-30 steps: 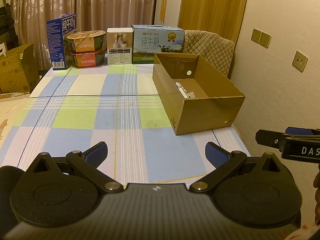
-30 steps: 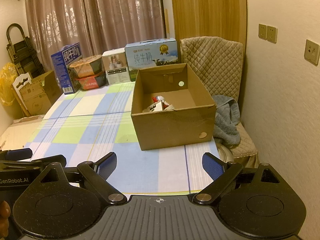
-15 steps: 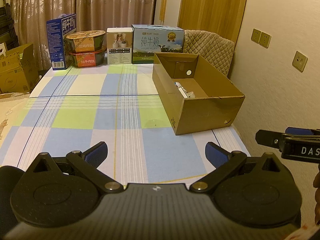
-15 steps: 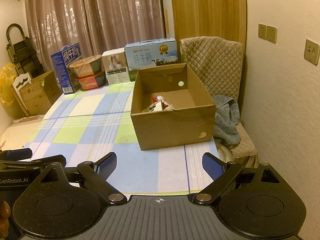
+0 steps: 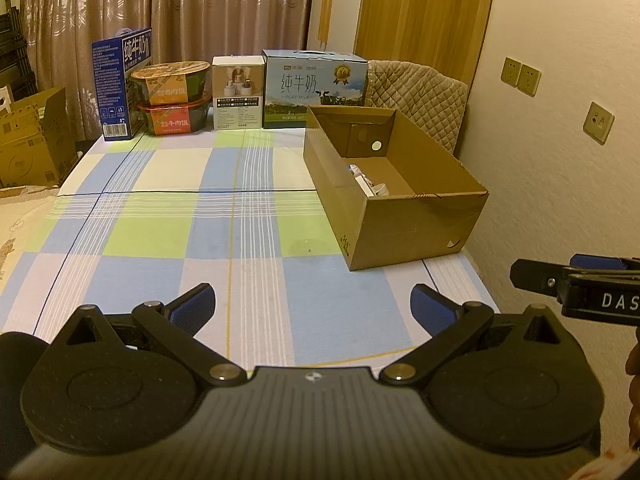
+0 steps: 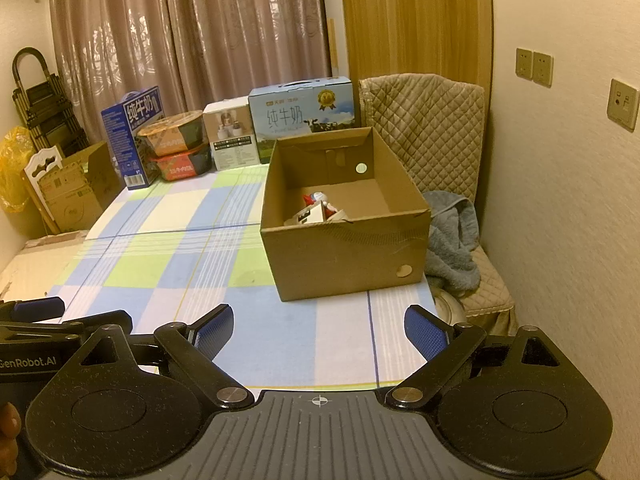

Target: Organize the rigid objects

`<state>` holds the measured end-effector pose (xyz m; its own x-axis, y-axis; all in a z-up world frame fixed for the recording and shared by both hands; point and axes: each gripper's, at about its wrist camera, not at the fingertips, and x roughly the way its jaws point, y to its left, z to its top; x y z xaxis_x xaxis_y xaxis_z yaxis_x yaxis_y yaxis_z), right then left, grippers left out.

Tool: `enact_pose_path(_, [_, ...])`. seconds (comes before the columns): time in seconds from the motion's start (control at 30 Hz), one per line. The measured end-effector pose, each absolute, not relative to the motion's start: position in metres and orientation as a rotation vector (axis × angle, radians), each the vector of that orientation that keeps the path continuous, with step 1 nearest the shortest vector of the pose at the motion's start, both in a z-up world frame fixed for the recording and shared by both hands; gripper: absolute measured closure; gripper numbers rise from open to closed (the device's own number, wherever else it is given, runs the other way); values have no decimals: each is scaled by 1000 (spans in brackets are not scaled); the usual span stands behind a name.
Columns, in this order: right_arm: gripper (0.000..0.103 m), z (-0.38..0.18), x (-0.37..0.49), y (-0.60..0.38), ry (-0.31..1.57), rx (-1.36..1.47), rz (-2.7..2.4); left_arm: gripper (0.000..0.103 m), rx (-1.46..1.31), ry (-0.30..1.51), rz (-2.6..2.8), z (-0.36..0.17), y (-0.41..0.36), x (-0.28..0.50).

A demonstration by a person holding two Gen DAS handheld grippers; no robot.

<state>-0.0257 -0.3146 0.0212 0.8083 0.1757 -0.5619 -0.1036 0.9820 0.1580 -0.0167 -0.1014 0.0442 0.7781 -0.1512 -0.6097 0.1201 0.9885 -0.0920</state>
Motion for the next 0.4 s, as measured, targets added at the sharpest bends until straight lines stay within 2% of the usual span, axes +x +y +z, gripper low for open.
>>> enact_pose_path(0.4, [13,22,-26,-315,611,122,149,0,-49,649,-147,45,-101,-16])
